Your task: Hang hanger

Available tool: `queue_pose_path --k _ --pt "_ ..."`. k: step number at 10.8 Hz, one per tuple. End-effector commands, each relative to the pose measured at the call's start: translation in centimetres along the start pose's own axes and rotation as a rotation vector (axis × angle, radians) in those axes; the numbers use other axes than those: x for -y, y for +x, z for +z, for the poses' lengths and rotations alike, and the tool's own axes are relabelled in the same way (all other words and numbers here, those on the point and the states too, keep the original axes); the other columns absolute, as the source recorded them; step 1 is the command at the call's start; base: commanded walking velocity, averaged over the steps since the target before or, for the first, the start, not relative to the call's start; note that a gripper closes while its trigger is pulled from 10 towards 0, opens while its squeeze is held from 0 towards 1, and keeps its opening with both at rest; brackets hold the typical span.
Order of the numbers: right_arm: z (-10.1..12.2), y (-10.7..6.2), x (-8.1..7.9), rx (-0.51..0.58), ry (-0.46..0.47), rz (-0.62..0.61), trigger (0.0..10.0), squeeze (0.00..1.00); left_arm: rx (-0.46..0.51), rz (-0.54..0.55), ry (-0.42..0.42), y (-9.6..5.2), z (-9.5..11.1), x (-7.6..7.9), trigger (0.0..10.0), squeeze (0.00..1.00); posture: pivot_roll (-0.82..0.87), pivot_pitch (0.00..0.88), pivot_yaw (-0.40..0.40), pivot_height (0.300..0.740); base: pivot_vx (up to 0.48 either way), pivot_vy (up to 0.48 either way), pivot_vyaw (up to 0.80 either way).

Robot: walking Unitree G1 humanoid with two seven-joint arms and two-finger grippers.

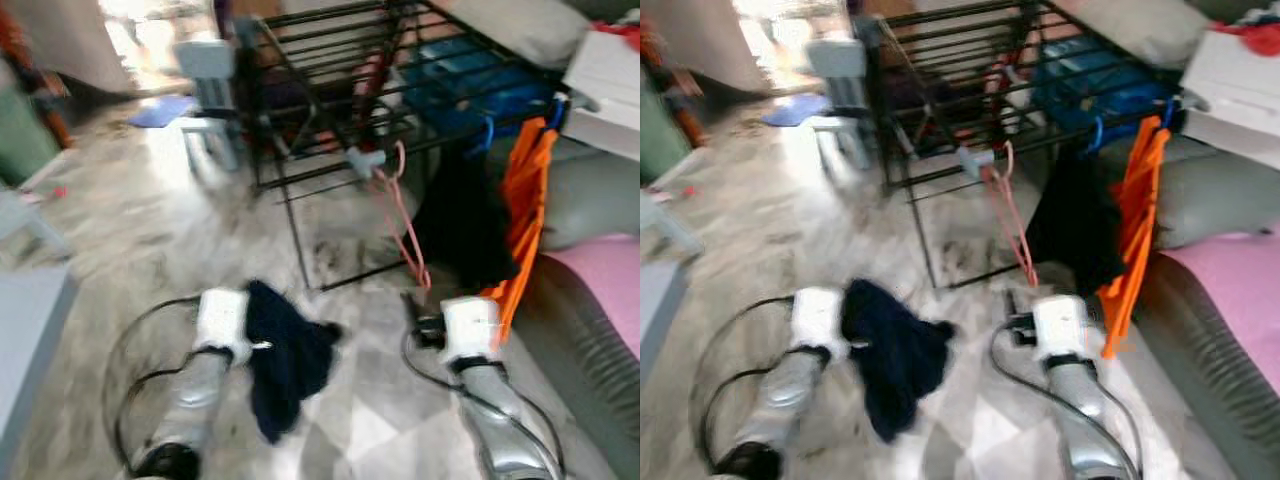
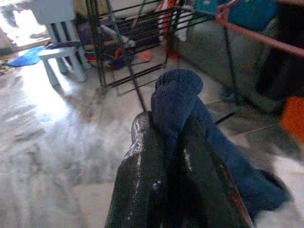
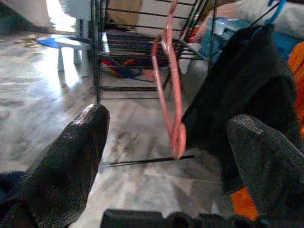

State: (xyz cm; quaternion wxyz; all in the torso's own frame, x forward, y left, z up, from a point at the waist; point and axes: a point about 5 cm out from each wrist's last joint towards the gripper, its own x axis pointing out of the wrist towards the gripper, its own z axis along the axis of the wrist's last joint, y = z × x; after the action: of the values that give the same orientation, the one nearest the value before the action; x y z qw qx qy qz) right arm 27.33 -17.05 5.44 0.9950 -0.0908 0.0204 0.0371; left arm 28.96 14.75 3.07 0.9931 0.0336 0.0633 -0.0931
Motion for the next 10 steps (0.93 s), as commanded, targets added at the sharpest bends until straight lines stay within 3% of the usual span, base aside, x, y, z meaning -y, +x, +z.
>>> queue_pose_path --k 1,7,10 --pt "0.3 0.2 1.0 0.012 -0.017 -0.042 10.0 0.00 0.041 -0.017 0.012 0.6 1.0 0.7 10.0 0.00 -0.08 0.000 0.083 0.740 0.465 0.000 0.00" --pt "0.9 0.3 0.0 0.045 -0.040 0.011 10.0 0.00 0.032 -0.003 0.014 0.6 0.8 0.5 10.0 0.00 -0.07 0.000 0.089 0.740 0.445 0.000 0.00" --pt "1.9 1.3 0.1 0.052 -0.052 -0.001 10.0 0.00 0.019 -0.004 0.009 0.5 0.6 0.6 10.0 0.00 -0.07 0.000 0.086 0.740 0.000 0.000 0.00"
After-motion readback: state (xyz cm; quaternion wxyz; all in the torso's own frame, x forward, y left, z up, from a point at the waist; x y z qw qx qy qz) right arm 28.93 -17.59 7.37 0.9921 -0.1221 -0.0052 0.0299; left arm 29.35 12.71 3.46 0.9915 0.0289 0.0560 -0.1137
